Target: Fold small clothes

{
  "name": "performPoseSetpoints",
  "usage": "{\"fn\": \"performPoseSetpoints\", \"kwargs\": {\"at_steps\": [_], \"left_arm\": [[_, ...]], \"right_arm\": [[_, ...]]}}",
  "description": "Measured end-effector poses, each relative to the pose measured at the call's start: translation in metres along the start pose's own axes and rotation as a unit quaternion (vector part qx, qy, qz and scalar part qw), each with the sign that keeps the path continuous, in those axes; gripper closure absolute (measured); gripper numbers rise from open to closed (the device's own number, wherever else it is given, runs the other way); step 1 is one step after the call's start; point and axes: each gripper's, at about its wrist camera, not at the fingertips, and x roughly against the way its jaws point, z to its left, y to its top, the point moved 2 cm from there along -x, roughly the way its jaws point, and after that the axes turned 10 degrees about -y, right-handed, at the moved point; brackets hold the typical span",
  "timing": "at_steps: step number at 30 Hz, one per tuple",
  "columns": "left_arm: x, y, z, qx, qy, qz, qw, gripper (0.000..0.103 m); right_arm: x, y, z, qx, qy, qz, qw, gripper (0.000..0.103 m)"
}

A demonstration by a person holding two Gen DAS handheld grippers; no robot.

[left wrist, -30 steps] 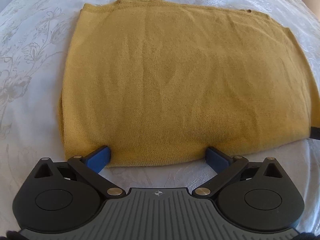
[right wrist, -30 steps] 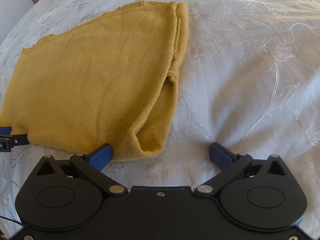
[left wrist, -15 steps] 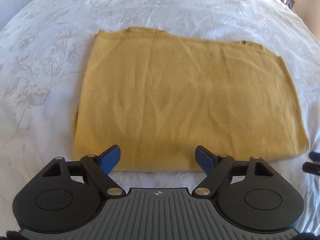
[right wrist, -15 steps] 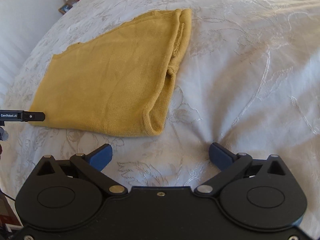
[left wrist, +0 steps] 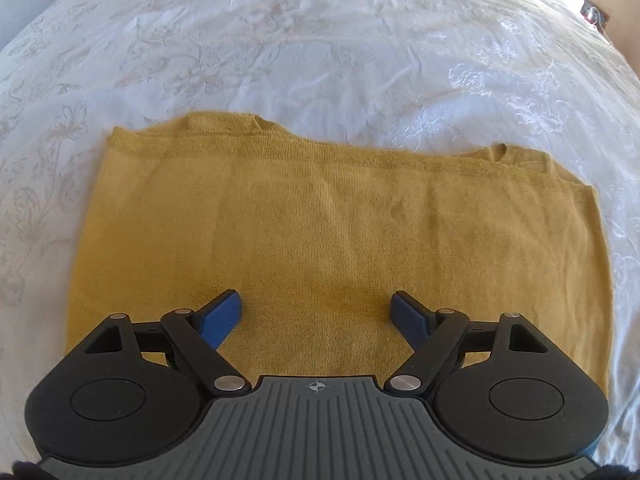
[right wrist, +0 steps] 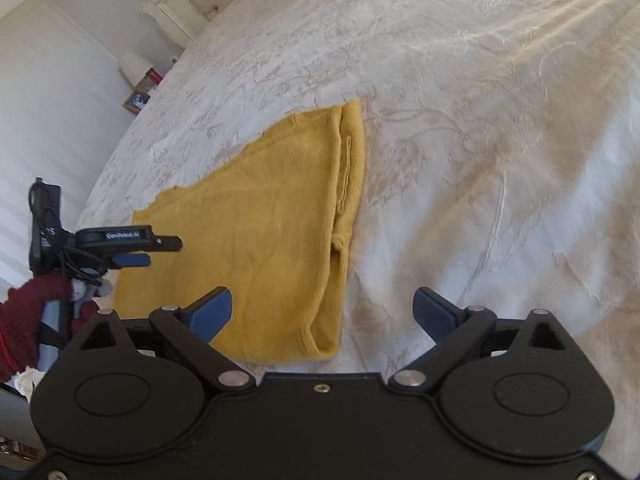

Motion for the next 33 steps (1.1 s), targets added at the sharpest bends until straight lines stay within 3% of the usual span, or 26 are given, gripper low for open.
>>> {"fn": "performPoseSetpoints", "kwargs": {"at_steps": [4, 9, 14, 22, 26, 33], "left_arm": [[-0.016, 0.000, -0.004, -0.014, 0.017, 0.021, 0.9995, 0.015], [-0.015, 0.002, 0.000, -0.011, 0.009, 0.026, 0.9995, 0.014], [-0.003, 0.018, -0.002, -0.022, 0.008, 0.004, 0.9997, 0.015], [-0.031, 0.066, 0.004, -0.005, 0.025, 0.011, 0.9996, 0.014], [-0.041, 0.074, 0.002, -0.006, 0.035, 0.019, 0.9992, 0.013], [0.004, 0.051, -0.001, -0.005, 0.019, -0.020, 0.9996, 0.015]], "right_arm": [[-0.016, 0.019, 0.006, 0.006, 0.019, 0.002, 1.000, 0.005], [-0.053, 0.035, 0.007, 0.007, 0.052, 0.037, 0.998, 0.005], [-0.086, 0.039, 0.003, -0.004, 0.067, 0.067, 0.995, 0.004], [-0.098, 0.046, 0.005, -0.016, 0.084, 0.071, 0.994, 0.000], [-0.098, 0.046, 0.004, -0.027, 0.085, 0.069, 0.994, 0.000], [-0.096, 0.045, -0.001, -0.036, 0.101, 0.069, 0.992, 0.000]]}}
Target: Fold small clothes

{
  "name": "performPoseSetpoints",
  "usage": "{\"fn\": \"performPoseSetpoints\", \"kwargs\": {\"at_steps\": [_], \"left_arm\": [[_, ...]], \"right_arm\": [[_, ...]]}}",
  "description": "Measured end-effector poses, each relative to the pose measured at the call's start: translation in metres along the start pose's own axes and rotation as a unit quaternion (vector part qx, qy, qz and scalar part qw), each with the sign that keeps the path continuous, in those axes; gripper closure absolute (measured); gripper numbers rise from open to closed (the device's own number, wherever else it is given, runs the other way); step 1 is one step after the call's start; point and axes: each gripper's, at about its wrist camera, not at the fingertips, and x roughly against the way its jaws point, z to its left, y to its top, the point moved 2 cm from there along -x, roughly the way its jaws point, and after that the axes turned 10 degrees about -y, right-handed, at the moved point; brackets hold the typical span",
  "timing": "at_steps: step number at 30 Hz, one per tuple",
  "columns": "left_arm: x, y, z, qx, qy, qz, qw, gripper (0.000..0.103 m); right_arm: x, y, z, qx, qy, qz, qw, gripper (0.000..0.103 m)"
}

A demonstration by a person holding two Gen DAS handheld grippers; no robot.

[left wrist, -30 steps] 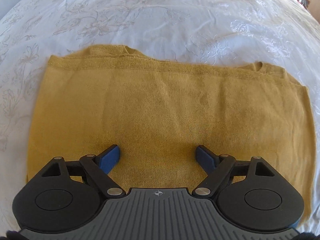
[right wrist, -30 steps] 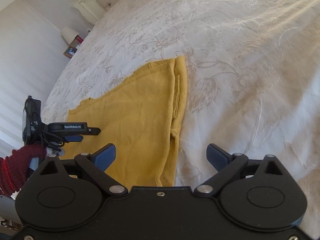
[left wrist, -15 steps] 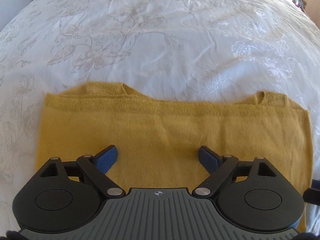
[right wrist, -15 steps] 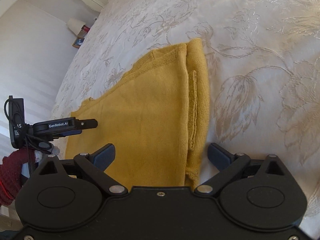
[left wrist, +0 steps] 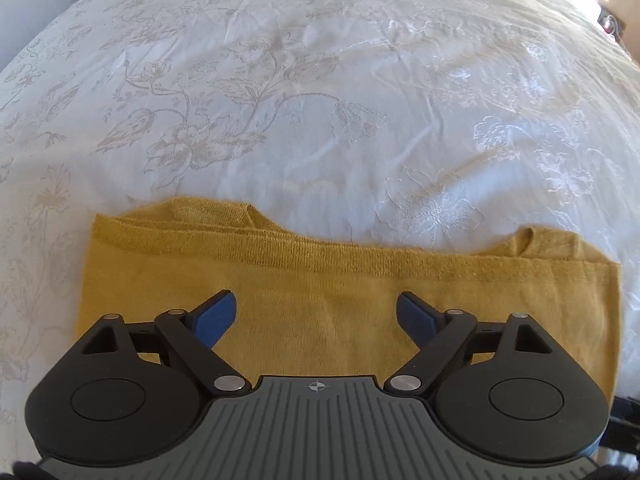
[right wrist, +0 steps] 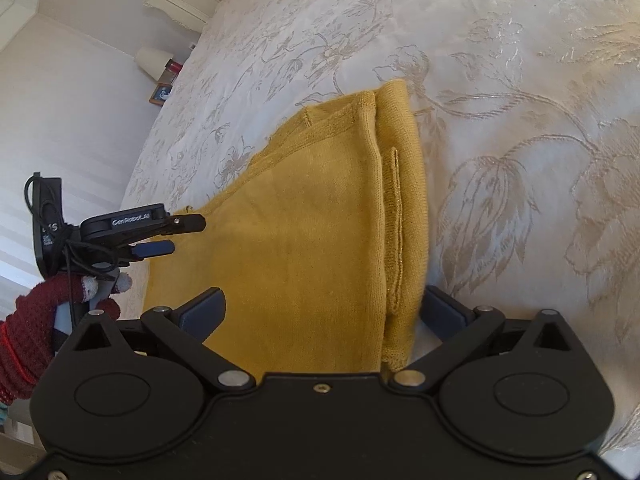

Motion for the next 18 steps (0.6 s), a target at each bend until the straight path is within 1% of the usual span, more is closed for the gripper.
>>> {"fn": "performPoseSetpoints", "kwargs": {"at_steps": [3, 5, 6, 7, 8, 9, 10, 11, 15, 18], "left_arm": [[0.025, -0.025, 0.001, -0.008, -0.003, -0.008, 0.9999, 0.015], [0.039, -0.042, 0.004, -0.010, -0.003, -0.007, 0.9999, 0.015], [0.045, -0.050, 0.007, -0.010, -0.002, -0.006, 0.9999, 0.015], [0.051, -0.060, 0.010, -0.009, -0.001, -0.003, 1.0000, 0.015], [0.055, -0.067, 0.013, -0.008, 0.000, 0.000, 1.0000, 0.015], [0.058, -0.074, 0.017, -0.006, 0.002, 0.005, 1.0000, 0.015], [0.060, -0.080, 0.021, -0.003, 0.004, 0.010, 0.9999, 0.015], [0.063, -0.087, 0.027, 0.001, 0.006, 0.013, 0.9999, 0.015], [0.069, -0.102, 0.047, 0.002, 0.026, 0.023, 0.9994, 0.015], [0.078, -0.105, 0.064, 0.009, 0.020, 0.014, 0.9997, 0.015]], "right_arm": [[0.001, 0.000, -0.003, -0.009, 0.008, 0.000, 1.000, 0.000], [0.001, 0.000, -0.003, -0.009, 0.004, 0.005, 1.000, 0.004], [0.001, 0.001, -0.003, -0.010, 0.002, 0.010, 1.000, 0.014], [-0.001, 0.001, -0.003, -0.013, -0.001, 0.017, 1.000, 0.029], [-0.003, 0.001, -0.004, -0.016, -0.007, 0.026, 0.999, 0.038], [-0.005, 0.001, -0.004, -0.020, -0.012, 0.034, 0.999, 0.051], [-0.006, 0.001, -0.005, -0.023, -0.017, 0.044, 0.999, 0.067], [-0.007, 0.000, -0.006, -0.027, -0.019, 0.053, 0.998, 0.075], [0.001, 0.001, 0.010, -0.017, -0.053, 0.042, 0.998, 0.079], [0.016, 0.005, 0.036, -0.002, -0.063, 0.023, 0.998, 0.080]]}}
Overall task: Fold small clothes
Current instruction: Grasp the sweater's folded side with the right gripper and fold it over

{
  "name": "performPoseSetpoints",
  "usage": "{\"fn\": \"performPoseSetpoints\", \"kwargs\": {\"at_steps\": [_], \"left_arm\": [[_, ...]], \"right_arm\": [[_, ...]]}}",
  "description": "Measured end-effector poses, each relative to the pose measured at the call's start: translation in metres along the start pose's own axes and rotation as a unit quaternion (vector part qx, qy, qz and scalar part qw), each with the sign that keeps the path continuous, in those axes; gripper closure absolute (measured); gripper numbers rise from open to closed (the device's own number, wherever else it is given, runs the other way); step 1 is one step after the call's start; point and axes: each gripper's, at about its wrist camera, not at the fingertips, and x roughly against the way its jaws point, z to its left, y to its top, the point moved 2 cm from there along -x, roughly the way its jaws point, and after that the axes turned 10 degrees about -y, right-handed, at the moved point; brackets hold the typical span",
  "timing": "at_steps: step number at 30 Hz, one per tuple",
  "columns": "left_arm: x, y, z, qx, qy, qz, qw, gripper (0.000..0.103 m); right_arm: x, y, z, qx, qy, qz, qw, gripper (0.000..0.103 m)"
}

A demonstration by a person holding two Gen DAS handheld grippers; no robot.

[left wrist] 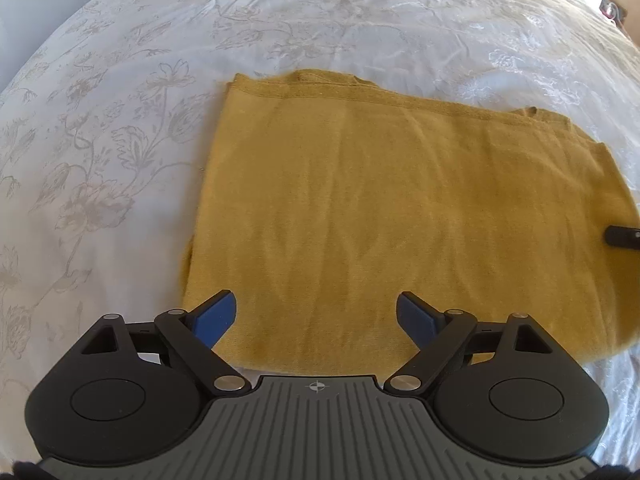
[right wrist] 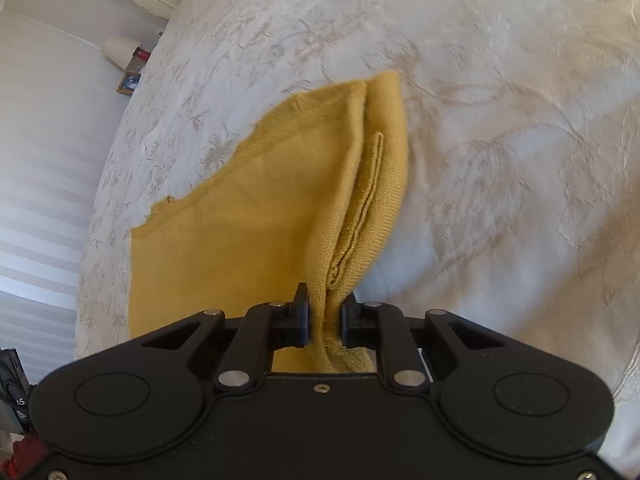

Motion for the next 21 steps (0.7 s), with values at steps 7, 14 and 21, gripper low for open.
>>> {"fn": "performPoseSetpoints", "kwargs": {"at_steps": [7, 14, 21], "left_arm": [[0.015, 0.004, 0.037, 0.001, -0.015, -0.032, 0.9994, 0.015], [0.026, -0.002, 0.084, 0.004, -0.025, -0.039, 0.9989, 0.015], [0.034, -0.017, 0.136, 0.002, -0.016, -0.028, 0.9995, 0.015]], "right_arm": [[0.022, 0.008, 0.080, 0.045, 0.004, -0.015, 0.999, 0.080], [-0.009, -0.002, 0.161, 0.068, 0.015, -0.009, 0.998, 0.080], [-0.053, -0.021, 0.230, 0.090, 0.030, 0.013, 0.995, 0.081]]}}
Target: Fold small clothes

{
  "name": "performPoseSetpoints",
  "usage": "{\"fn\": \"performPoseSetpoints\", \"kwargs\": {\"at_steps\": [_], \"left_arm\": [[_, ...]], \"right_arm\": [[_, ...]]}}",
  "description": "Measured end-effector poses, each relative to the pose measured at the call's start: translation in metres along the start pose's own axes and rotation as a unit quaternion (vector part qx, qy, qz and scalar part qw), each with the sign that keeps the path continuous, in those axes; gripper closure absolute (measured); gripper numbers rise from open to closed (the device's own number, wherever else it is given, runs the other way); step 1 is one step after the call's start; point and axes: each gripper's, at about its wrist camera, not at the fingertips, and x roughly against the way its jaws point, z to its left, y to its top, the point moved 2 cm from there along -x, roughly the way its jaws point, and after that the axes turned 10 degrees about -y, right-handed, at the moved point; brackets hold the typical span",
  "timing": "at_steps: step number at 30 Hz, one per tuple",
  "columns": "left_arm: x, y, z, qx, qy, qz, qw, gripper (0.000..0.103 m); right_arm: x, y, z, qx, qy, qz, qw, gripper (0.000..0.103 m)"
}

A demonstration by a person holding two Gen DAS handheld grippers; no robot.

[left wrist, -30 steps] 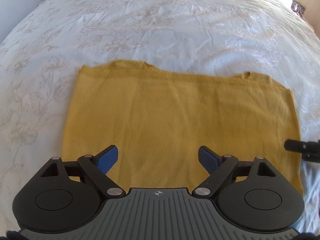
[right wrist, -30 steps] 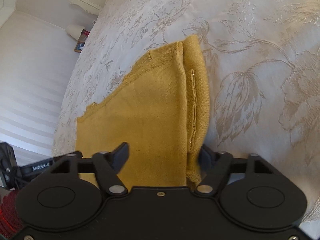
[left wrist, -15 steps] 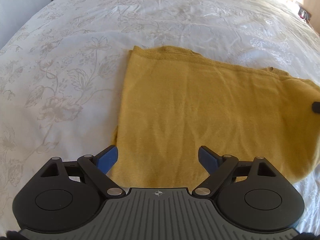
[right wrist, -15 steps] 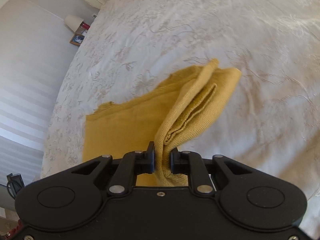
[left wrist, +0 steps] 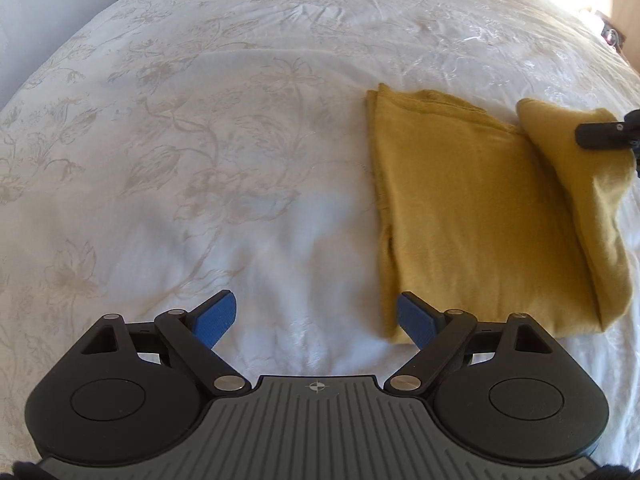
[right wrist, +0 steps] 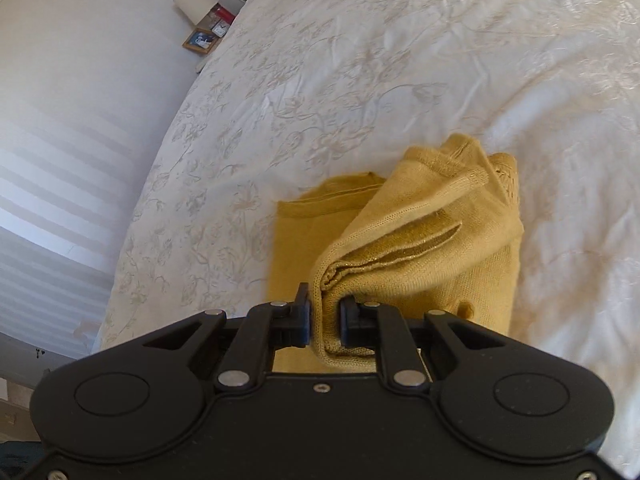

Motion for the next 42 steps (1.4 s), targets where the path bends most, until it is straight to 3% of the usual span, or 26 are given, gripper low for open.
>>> {"fn": "performPoseSetpoints", "kwargs": {"at_steps": [8, 13, 18, 20, 22, 24, 29, 36, 42], "left_arm": [[0.010, -0.007, 0.045, 0.021, 0.005, 0.003, 0.9998, 0.015], [0.009, -0.002, 0.054, 0.035, -0.007, 0.002, 0.9994, 0.015], [0.007, 0.010, 0.052, 0.035, -0.026, -0.005, 0.9990, 0.015], [0.004, 0.018, 0.048, 0.031, -0.036, -0.007, 0.9989, 0.015], [0.002, 0.026, 0.043, 0.023, -0.041, -0.010, 0.9988, 0.015], [0.000, 0.035, 0.037, 0.013, -0.047, -0.013, 0.9987, 0.015], [-0.010, 0.064, 0.015, -0.020, -0.071, -0.016, 0.9972, 0.015], [-0.026, 0.080, -0.035, -0.098, -0.101, -0.014, 0.9899, 0.015], [-0.045, 0.072, -0.072, -0.142, -0.135, 0.002, 0.9807, 0.015]], "right_arm": [[-0.053, -0.020, 0.049, 0.032, -0.030, 0.037, 0.998, 0.081], [-0.071, -0.026, 0.064, 0.055, -0.065, 0.069, 0.994, 0.066], [-0.036, -0.027, 0.082, 0.079, 0.031, 0.043, 0.995, 0.045], [-0.017, -0.026, 0.077, 0.075, 0.048, 0.023, 0.996, 0.045], [-0.005, -0.025, 0.067, 0.067, 0.032, 0.003, 0.997, 0.045], [0.001, -0.024, 0.049, 0.060, -0.015, -0.013, 0.998, 0.045], [-0.006, -0.035, 0.008, 0.023, -0.074, -0.006, 0.997, 0.045], [-0.022, -0.040, 0.002, 0.076, -0.132, -0.009, 0.988, 0.045], [-0.018, -0.035, -0.006, 0.069, -0.128, -0.018, 0.989, 0.045]]}}
